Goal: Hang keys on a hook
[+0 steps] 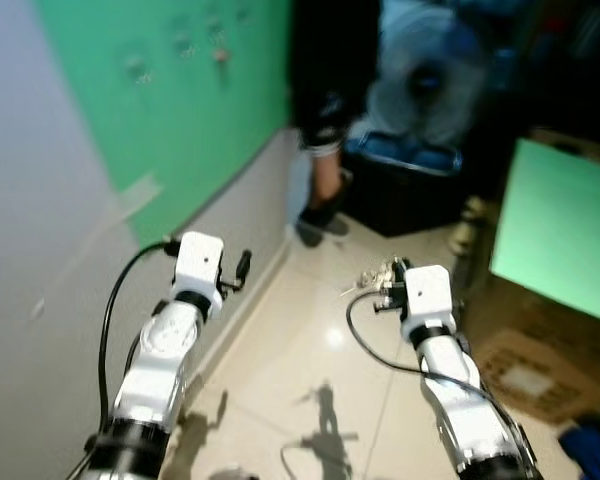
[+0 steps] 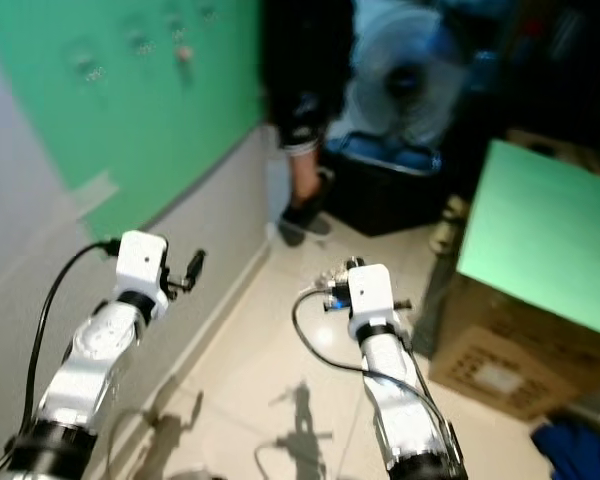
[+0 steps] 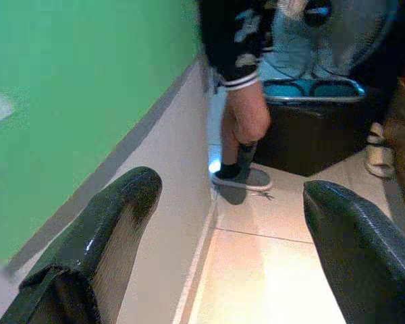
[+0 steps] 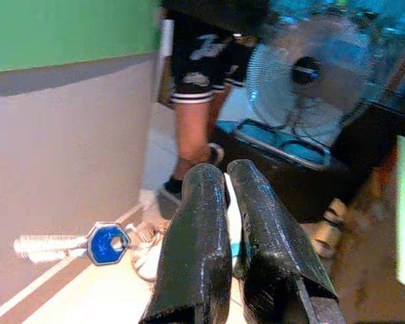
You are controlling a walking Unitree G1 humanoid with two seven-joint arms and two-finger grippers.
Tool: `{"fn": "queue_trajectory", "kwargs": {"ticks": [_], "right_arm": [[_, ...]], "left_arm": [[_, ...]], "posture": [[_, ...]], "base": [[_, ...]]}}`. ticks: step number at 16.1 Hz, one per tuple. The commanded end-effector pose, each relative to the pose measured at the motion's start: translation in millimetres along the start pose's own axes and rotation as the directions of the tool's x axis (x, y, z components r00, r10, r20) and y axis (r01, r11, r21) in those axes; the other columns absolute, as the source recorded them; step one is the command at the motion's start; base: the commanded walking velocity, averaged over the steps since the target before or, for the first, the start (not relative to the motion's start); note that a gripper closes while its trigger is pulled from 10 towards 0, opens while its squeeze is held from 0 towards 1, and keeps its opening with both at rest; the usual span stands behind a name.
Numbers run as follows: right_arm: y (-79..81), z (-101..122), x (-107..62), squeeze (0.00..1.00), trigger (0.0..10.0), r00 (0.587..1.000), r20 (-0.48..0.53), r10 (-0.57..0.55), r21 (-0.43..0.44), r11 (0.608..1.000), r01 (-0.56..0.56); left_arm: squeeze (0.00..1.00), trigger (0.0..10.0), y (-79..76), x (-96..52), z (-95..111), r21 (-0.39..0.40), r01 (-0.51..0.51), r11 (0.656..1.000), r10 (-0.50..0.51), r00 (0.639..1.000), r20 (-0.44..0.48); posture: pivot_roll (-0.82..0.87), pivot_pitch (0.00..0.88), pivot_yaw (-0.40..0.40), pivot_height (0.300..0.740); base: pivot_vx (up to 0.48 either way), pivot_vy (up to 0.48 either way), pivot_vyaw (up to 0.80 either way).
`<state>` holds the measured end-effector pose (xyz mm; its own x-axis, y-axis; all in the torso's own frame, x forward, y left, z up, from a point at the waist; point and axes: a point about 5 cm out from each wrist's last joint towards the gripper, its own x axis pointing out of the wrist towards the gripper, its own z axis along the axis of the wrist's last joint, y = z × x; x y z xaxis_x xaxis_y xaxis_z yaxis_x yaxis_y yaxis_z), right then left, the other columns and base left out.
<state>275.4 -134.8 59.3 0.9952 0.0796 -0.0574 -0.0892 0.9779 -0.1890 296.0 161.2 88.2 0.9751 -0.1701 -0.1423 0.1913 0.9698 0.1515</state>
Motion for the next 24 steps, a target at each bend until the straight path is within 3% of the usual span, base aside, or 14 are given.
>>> {"fn": "queue_trajectory", "kwargs": {"ticks": [1,5,13,20,23,24], "right_arm": [[-2.1,4,3.9,0.0,10.0,1.0,0.019,0.002,0.0,1.0,-0.002],[-0.1,7,14.6,0.0,10.0,0.999,0.023,0.036,-0.004,0.999,-0.036],[3.3,8,17.8,0.0,10.0,0.997,0.029,0.072,-0.007,0.997,-0.072],[2.0,3,16.6,0.0,10.0,0.996,0.02,0.083,-0.017,0.996,-0.083],[1.9,2,15.8,0.0,10.0,0.996,0.018,0.091,-0.022,0.996,-0.091],[1.9,2,15.6,0.0,10.0,0.996,0.018,0.092,-0.02,0.996,-0.092]], "left_arm": [[0.0,10.0,1.0,-1.2,1,0.011,-0.007,1.0,0.007,1.0,-0.001],[0.0,10.0,4.5,-8.4,0,0.013,-0.051,0.999,0.051,0.999,-0.003],[0.0,10.0,10.4,-20.0,-1,-0.011,-0.114,0.993,0.114,0.993,0.008],[0.0,10.0,7.4,-17.3,2,0.026,-0.13,0.991,0.129,0.991,0.026],[0.0,10.0,3.2,-17.7,3,0.01,-0.095,0.995,0.095,0.995,0.027],[0.0,10.0,3.3,-18.2,1,-0.011,-0.133,0.991,0.134,0.991,0.014]], "posture": [[-0.02,0.0,-0.02,0.74],[0.03,0.0,-0.046,0.74],[0.06,0.0,-0.078,0.74],[0.06,0.0,-0.085,0.74],[0.06,0.0,-0.088,0.74],[0.07,0.0,-0.088,0.74]], "base": [[0.0,0.0,0.59],[0.0,0.0,0.58],[0.0,0.0,0.58],[0.0,0.0,0.58],[0.0,0.0,0.58],[0.0,0.0,0.58]]}}
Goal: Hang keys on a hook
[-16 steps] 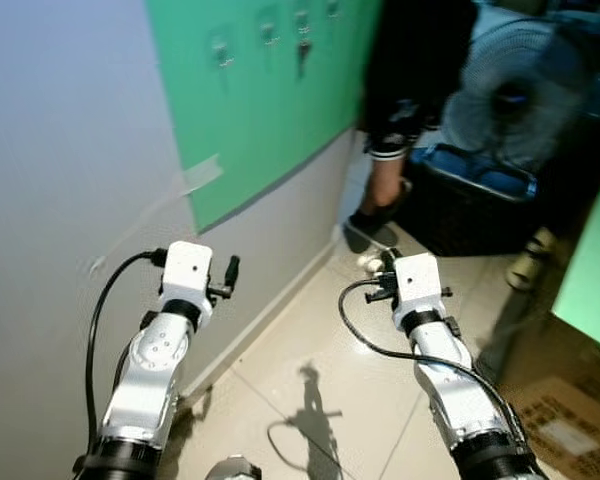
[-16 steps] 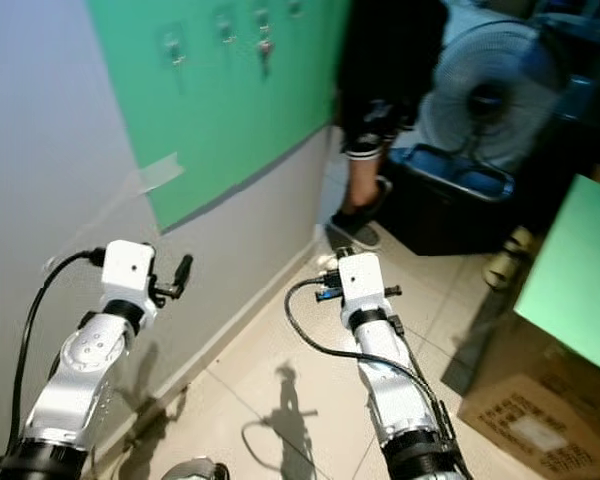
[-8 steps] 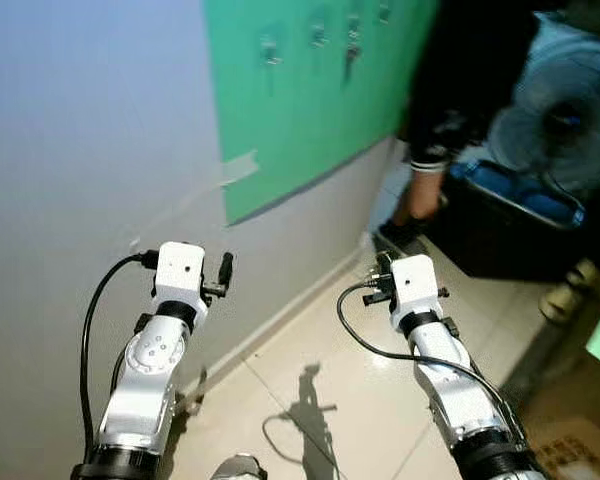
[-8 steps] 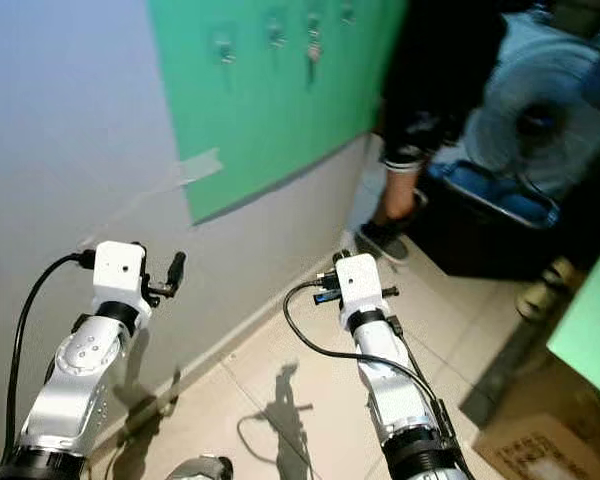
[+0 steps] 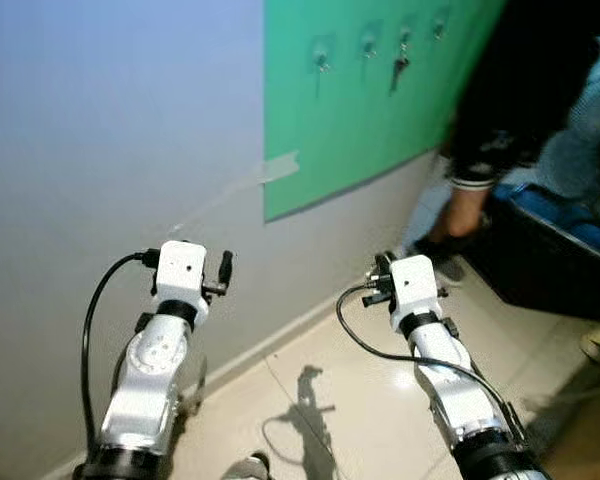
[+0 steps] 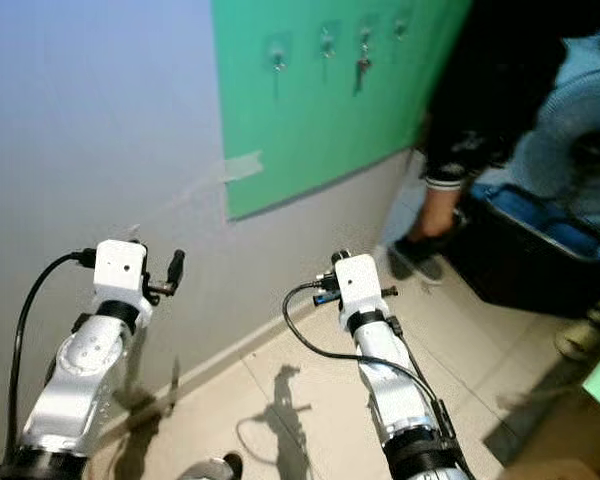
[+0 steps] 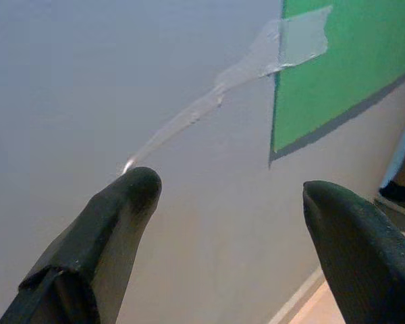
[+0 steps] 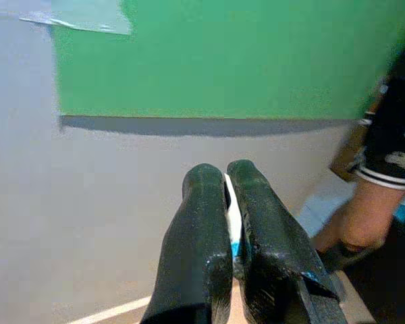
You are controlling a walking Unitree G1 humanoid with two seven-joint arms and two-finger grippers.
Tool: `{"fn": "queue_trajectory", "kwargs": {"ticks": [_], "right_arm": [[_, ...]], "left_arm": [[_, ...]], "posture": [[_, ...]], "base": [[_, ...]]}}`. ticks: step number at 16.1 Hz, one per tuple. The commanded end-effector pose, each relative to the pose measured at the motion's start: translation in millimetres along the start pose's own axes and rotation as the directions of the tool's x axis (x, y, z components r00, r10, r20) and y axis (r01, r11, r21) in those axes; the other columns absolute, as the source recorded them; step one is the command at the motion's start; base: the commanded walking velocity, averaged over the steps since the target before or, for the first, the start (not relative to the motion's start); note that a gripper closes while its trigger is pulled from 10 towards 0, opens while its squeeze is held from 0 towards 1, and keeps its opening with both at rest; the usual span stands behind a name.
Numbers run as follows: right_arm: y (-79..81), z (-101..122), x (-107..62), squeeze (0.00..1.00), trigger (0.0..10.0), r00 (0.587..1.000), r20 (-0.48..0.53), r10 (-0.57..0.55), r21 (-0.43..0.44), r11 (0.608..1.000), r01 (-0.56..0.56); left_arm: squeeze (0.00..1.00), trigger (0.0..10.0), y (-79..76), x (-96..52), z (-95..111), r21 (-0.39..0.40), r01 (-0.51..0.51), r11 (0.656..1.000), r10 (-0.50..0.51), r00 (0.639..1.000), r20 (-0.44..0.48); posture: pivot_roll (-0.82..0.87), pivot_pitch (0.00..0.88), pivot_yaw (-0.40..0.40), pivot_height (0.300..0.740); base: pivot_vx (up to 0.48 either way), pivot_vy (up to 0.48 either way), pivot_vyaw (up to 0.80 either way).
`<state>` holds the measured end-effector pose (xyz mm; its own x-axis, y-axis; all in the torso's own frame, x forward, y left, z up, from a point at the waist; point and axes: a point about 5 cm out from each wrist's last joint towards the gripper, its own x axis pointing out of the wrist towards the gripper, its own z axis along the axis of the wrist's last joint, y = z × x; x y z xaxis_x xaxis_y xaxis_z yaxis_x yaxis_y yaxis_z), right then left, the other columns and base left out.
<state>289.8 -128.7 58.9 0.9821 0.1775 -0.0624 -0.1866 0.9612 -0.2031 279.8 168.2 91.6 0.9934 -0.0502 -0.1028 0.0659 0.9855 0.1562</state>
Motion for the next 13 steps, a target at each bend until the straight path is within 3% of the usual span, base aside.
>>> {"fn": "queue_trajectory", "kwargs": {"ticks": [1,3,9,13], "right_arm": [[-2.9,0.3,0.4,0.0,10.0,1.0,0.004,-0.005,0.001,1.0,0.005],[-2.4,-0.1,0.3,0.0,10.0,1.0,0.003,0.0,-0.002,1.0,0.0],[2.3,-1.5,1.8,0.0,10.0,1.0,-0.005,0.03,-0.001,1.0,-0.03],[2.8,-4.5,2.1,0.0,10.0,1.0,-0.022,0.018,0.025,1.0,-0.017]], "left_arm": [[0.0,10.0,-1.6,-0.9,0.3,-0.016,-0.011,1.0,0.011,1.0,-0.006],[0.0,10.0,-2.8,-1.0,0.0,-0.025,-0.023,0.999,0.023,1.0,-0.009],[0.0,10.0,-0.9,-6.2,-2.6,-0.066,-0.098,0.993,0.096,0.995,-0.034],[0.0,10.0,2.8,-7.8,-6.1,-0.041,-0.125,0.991,0.122,0.991,-0.062]], "posture": [[0.07,0.0,-0.091,0.74],[0.07,0.0,-0.094,0.74],[0.09,0.0,-0.119,0.74],[0.1,0.0,-0.12,0.74]], "base": [[0.0,0.0,0.58],[0.0,0.0,0.58],[0.0,-0.467,0.58],[0.0,-0.356,0.56]]}}
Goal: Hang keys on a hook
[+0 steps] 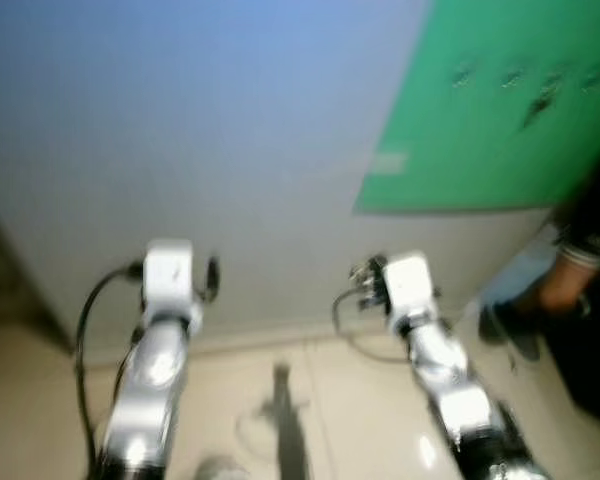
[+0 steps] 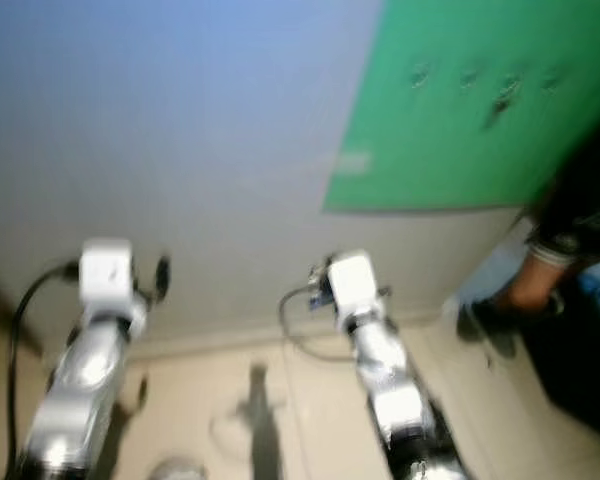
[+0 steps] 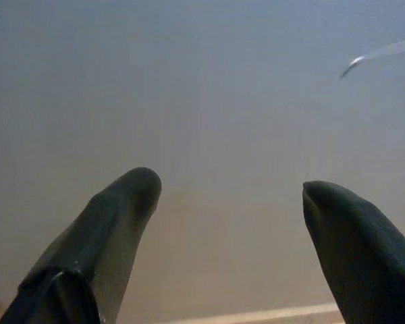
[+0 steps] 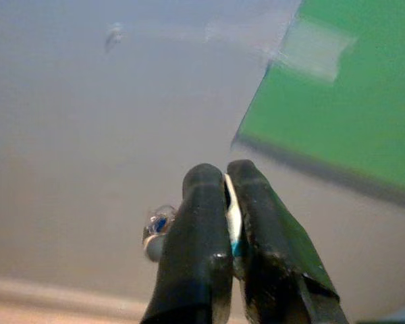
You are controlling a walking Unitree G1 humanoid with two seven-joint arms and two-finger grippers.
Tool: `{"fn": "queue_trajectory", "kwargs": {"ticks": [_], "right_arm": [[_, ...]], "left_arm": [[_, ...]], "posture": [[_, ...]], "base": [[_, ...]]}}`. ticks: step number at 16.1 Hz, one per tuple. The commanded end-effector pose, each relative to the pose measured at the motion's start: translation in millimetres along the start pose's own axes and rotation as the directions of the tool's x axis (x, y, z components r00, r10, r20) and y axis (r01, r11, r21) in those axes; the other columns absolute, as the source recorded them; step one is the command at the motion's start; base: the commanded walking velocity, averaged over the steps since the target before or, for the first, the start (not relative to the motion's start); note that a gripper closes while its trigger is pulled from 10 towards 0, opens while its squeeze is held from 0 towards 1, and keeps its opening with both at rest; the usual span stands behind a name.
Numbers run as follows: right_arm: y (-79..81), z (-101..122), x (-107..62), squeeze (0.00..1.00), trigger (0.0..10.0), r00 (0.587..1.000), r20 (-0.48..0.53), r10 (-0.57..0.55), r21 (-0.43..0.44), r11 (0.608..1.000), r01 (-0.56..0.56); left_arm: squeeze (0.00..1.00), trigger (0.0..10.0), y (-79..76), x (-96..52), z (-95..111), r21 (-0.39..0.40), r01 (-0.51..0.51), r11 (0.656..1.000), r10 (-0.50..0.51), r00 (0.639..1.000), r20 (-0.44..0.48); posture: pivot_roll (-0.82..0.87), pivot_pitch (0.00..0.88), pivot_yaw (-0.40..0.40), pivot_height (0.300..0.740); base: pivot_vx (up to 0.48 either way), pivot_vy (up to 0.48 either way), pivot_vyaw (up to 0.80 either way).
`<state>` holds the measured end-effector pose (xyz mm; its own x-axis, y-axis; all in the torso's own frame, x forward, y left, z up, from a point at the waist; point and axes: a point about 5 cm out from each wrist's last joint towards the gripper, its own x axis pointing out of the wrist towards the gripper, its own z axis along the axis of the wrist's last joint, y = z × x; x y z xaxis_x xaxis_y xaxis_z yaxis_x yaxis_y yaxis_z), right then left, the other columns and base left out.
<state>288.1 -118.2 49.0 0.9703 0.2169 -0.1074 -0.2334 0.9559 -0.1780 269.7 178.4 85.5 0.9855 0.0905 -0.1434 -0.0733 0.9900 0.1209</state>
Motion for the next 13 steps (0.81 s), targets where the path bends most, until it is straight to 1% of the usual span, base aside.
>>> {"fn": "queue_trajectory", "kwargs": {"ticks": [1,5,7,10,11,13], "right_arm": [[-10.0,2.2,0.5,0.0,10.0,0.999,0.008,-0.039,0.013,0.999,0.039],[-10.2,1.9,-0.3,0.0,10.0,0.999,0.013,-0.043,0.011,0.999,0.043],[-8.5,1.5,-0.9,0.0,10.0,0.999,0.015,-0.042,0.021,0.999,0.042],[-7.1,1.1,-2.4,0.0,10.0,0.999,0.015,-0.042,0.024,0.999,0.042],[-6.8,0.9,-2.6,0.0,10.0,0.999,0.015,-0.041,0.023,0.999,0.041],[-5.2,-0.2,-3.3,0.0,10.0,0.999,0.01,-0.032,0.014,0.999,0.032]], "left_arm": [[0.0,10.0,-5.6,1.3,1.7,0.006,0.008,1.0,-0.008,1.0,-0.004],[0.0,10.0,-6.3,2.0,3.0,0.036,0.008,0.999,-0.008,1.0,0.0],[0.0,10.0,-8.5,3.0,5.0,0.057,0.025,0.998,-0.025,1.0,0.004],[0.0,10.0,-9.7,1.0,6.5,0.078,0.036,0.996,-0.037,0.999,0.012],[0.0,10.0,-10.2,0.7,7.1,0.084,0.041,0.996,-0.042,0.999,0.016],[0.0,10.0,-12.2,0.2,8.4,0.09,0.044,0.995,-0.046,0.999,0.024]], "posture": [[0.1,0.0,-0.12,0.74],[0.09,0.0,-0.11,0.74],[0.09,0.0,-0.102,0.74],[0.09,0.0,-0.097,0.74],[0.09,0.0,-0.097,0.74],[0.09,0.0,-0.099,0.74]], "base": [[0.0,0.0,0.51],[0.0,0.0,0.0],[0.0,0.0,0.0],[0.0,0.0,0.0],[0.255,0.0,0.0],[0.48,0.0,0.0]]}}
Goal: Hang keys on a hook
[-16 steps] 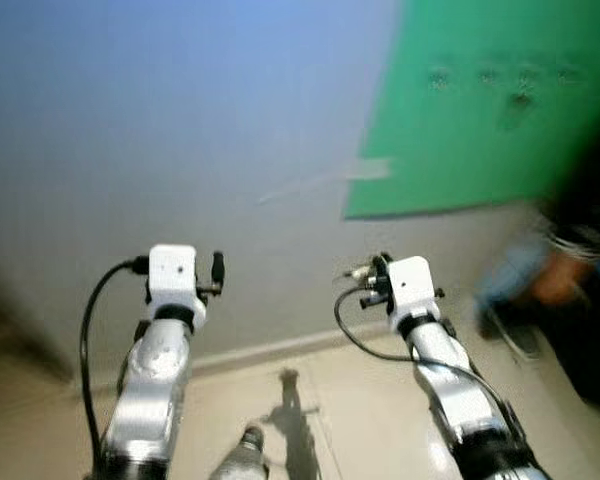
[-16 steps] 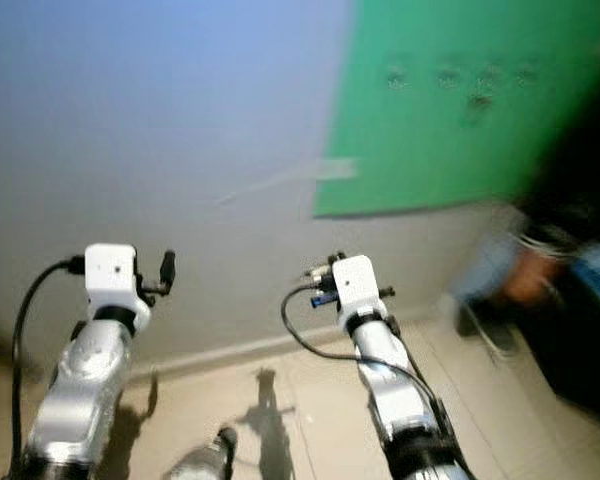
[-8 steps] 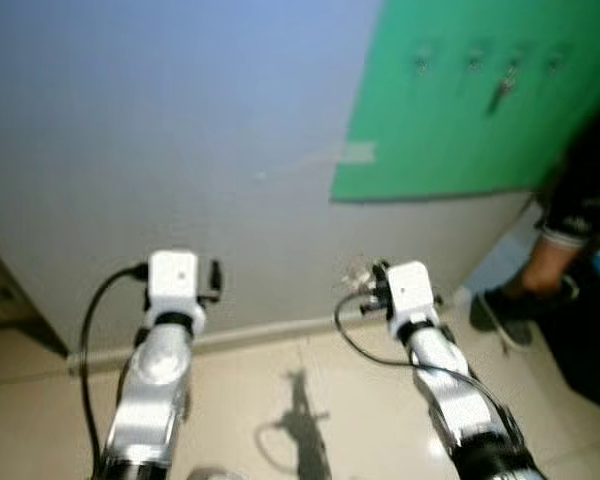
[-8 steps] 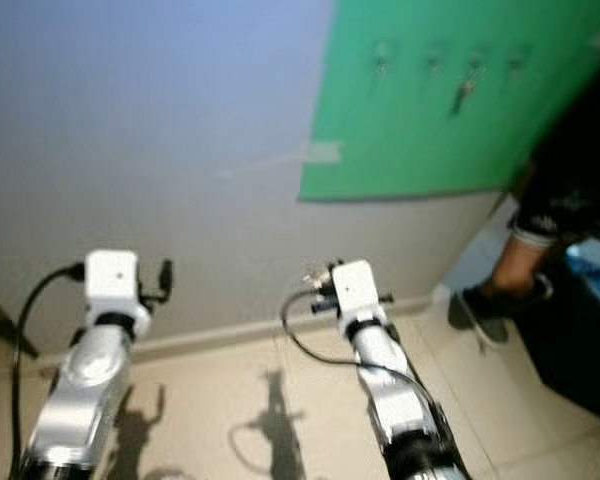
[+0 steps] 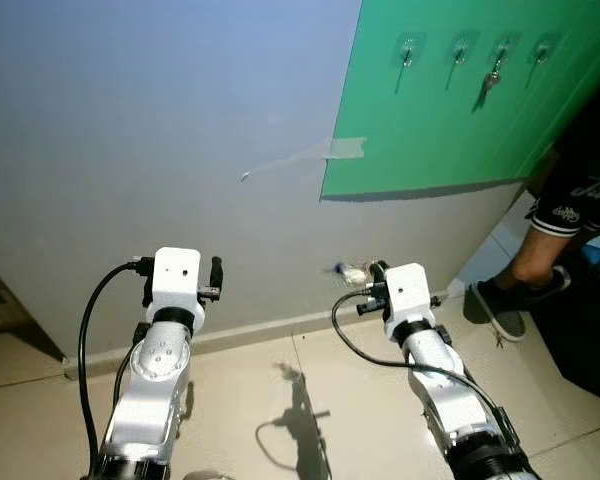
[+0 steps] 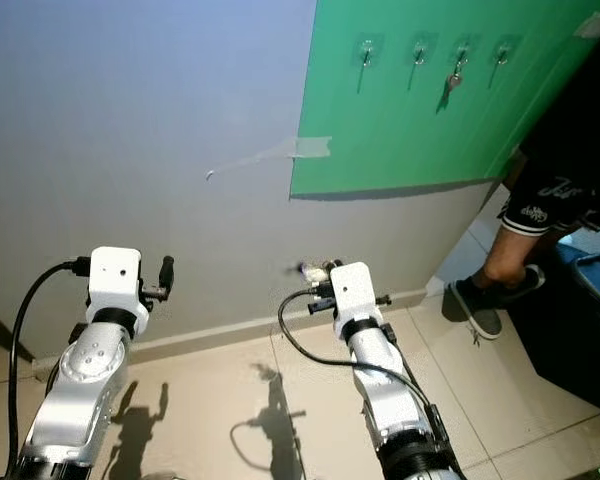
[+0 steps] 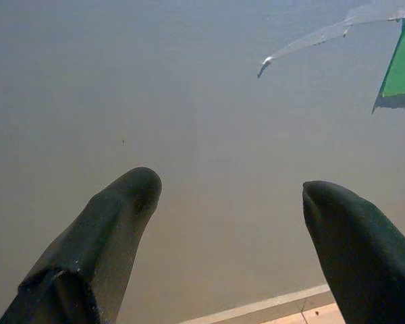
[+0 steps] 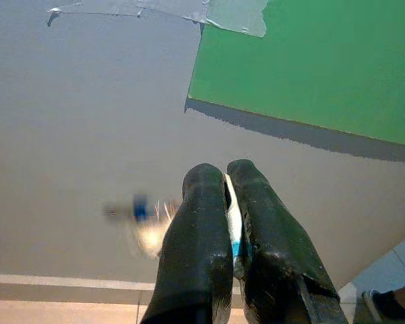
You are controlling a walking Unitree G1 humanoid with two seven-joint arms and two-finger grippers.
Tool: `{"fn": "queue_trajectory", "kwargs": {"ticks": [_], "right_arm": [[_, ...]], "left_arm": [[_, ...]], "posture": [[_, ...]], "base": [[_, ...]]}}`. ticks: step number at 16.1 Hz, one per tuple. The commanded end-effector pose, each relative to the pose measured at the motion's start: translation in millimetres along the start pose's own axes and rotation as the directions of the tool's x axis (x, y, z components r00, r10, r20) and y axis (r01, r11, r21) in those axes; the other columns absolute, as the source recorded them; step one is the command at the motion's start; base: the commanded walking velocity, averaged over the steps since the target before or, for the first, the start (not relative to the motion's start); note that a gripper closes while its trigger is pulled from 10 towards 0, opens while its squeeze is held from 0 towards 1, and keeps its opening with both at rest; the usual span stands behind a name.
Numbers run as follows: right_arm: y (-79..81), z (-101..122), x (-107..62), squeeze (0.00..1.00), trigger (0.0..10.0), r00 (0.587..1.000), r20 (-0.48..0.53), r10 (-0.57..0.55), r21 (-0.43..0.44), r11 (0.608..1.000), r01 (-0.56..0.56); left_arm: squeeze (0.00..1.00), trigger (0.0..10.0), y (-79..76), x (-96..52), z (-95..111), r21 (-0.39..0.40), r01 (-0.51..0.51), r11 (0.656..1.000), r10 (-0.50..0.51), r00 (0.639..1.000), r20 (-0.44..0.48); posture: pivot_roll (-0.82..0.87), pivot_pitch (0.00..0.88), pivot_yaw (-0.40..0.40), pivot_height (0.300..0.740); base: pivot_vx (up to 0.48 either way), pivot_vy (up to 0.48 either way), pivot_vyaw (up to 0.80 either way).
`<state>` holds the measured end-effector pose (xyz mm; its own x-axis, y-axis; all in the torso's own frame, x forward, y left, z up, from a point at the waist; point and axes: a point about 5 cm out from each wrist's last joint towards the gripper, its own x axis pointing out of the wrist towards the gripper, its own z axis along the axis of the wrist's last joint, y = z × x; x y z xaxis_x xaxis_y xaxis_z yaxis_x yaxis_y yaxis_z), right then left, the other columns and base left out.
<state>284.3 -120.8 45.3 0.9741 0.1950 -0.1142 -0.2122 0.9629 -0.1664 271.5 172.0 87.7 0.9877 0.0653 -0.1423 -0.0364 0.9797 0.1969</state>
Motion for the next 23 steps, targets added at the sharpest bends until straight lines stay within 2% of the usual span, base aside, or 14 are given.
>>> {"fn": "queue_trajectory", "kwargs": {"ticks": [1,4,10,11,19,23], "right_arm": [[-4.0,3.7,0.7,0.0,10.0,1.0,0.018,-0.007,-0.004,1.0,0.007],[-4.8,6.5,3.1,0.0,10.0,0.999,0.03,0.015,-0.04,0.999,-0.014],[-1.5,6.3,2.4,0.0,10.0,0.999,0.027,0.021,-0.043,0.999,-0.02],[-2.0,6.2,2.1,0.0,10.0,1.0,0.028,0.009,-0.02,1.0,-0.009],[0.5,2.7,-1.8,0.0,10.0,1.0,0.015,0.013,-0.01,1.0,-0.013],[1.0,1.0,-3.1,0.0,10.0,1.0,0.007,0.017,-0.011,1.0,-0.016]], "left_arm": [[0.0,10.0,-6.0,-0.3,6.0,0.008,0.019,1.0,-0.019,1.0,0.021],[0.0,10.0,-8.7,0.6,7.2,0.002,0.022,1.0,-0.022,0.999,0.023],[0.0,10.0,-9.2,0.3,6.0,0.012,0.024,1.0,-0.024,1.0,0.018],[0.0,10.0,-9.3,0.1,5.8,0.013,0.025,1.0,-0.025,1.0,0.017],[0.0,10.0,-10.9,-2.6,3.2,0.03,0.042,0.999,-0.042,0.999,0.01],[0.0,10.0,-13.9,-4.1,4.1,0.026,0.071,0.997,-0.072,0.997,0.024]], "posture": [[0.09,0.0,-0.099,0.74],[0.09,0.0,-0.104,0.74],[0.09,0.0,-0.106,0.74],[0.09,0.0,-0.105,0.74],[0.09,0.0,-0.103,0.74],[0.08,0.0,-0.101,0.74]], "base": [[0.48,0.0,0.0],[0.48,0.0,0.27],[0.432,0.0,0.8],[0.412,0.0,0.8],[0.351,-0.317,0.0],[0.0,-0.35,0.0]]}}
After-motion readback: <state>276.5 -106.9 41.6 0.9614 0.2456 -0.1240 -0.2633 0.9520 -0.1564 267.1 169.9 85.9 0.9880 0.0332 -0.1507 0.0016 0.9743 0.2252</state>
